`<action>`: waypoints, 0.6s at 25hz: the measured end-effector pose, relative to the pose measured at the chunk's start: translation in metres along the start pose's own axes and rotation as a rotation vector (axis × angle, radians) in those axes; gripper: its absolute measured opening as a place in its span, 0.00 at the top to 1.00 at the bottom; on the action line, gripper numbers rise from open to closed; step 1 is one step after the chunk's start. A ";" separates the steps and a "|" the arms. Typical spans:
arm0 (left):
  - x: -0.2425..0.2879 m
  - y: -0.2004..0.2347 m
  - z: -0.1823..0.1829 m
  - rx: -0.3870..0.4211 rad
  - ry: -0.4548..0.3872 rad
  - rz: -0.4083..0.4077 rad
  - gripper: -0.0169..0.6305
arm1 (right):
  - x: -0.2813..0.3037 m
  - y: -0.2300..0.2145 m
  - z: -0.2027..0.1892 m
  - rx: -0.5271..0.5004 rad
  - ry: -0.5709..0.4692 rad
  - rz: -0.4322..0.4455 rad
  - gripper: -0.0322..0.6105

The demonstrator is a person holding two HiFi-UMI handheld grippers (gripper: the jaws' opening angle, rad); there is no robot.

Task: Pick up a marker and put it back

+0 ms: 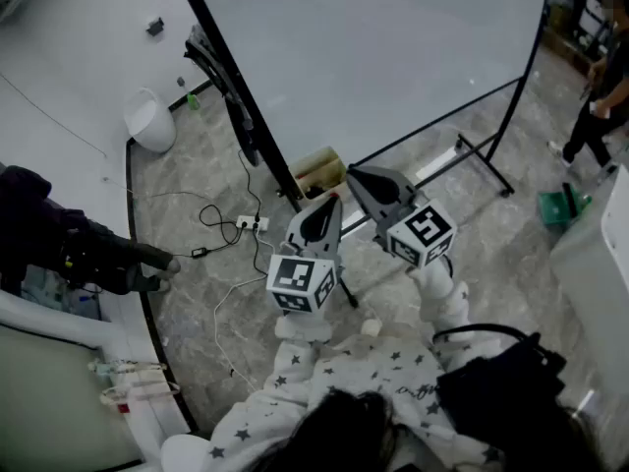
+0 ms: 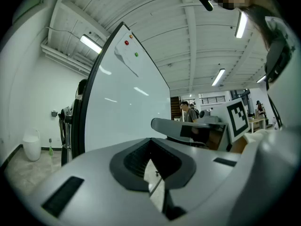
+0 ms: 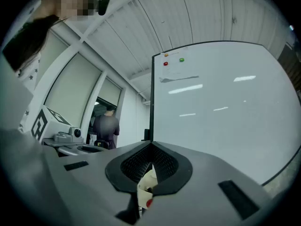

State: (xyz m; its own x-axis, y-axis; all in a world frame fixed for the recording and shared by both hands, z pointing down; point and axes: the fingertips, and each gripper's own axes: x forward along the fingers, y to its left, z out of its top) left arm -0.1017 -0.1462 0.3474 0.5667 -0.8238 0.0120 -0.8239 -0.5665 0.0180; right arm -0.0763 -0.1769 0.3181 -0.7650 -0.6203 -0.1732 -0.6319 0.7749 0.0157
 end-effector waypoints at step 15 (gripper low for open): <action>0.041 0.041 -0.007 -0.060 0.001 0.108 0.97 | 0.030 -0.061 -0.039 0.077 0.025 0.028 0.71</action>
State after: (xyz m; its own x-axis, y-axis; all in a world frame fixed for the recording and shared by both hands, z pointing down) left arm -0.1123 -0.2034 0.3560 0.4749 -0.8799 0.0184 -0.8781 -0.4723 0.0766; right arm -0.0658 -0.2472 0.3502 -0.7858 -0.6001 -0.1495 -0.5992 0.7986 -0.0562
